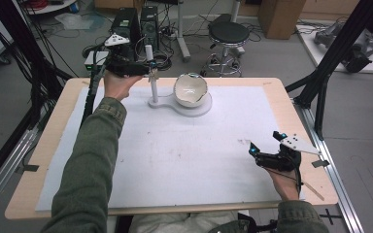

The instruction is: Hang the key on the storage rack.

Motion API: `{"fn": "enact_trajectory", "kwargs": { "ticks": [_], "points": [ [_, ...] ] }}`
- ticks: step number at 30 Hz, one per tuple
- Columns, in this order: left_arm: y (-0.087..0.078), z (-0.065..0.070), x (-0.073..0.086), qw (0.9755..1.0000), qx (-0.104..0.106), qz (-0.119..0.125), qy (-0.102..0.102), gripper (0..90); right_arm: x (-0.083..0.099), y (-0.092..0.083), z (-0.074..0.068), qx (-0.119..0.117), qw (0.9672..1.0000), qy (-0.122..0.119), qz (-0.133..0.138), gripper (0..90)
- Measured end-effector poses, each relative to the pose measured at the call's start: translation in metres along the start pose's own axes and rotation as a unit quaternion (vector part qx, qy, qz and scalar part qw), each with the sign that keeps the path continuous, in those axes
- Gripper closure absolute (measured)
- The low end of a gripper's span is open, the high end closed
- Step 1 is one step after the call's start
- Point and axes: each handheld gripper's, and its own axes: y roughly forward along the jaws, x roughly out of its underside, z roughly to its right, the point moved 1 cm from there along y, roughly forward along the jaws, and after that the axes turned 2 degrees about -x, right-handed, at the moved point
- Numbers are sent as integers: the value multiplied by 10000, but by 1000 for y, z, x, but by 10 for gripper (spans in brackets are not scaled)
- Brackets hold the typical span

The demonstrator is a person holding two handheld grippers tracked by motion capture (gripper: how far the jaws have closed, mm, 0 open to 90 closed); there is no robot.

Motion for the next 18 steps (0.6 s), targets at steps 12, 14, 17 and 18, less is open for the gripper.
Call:
{"fn": "enact_trajectory", "kwargs": {
  "ticks": [12, 14, 17, 18],
  "points": [
    [-16, -5, 10, 9999, -7, 66, -77, 16, -1, 3, -1, -24, 10000, -21, -25, 6],
    [-18, -8, 14, 9999, -10, 89, -135, 16, -1, 4, -1, -23, 10000, -37, -21, 6],
    [-22, -11, 21, 9996, -44, 123, -258, 16, -1, 3, 0, -15, 10000, -31, -8, 6],
    [-24, -13, 25, 9994, -31, 134, -307, 16, -1, 3, 0, -10, 10000, -20, -9, 6]
  ]
}}
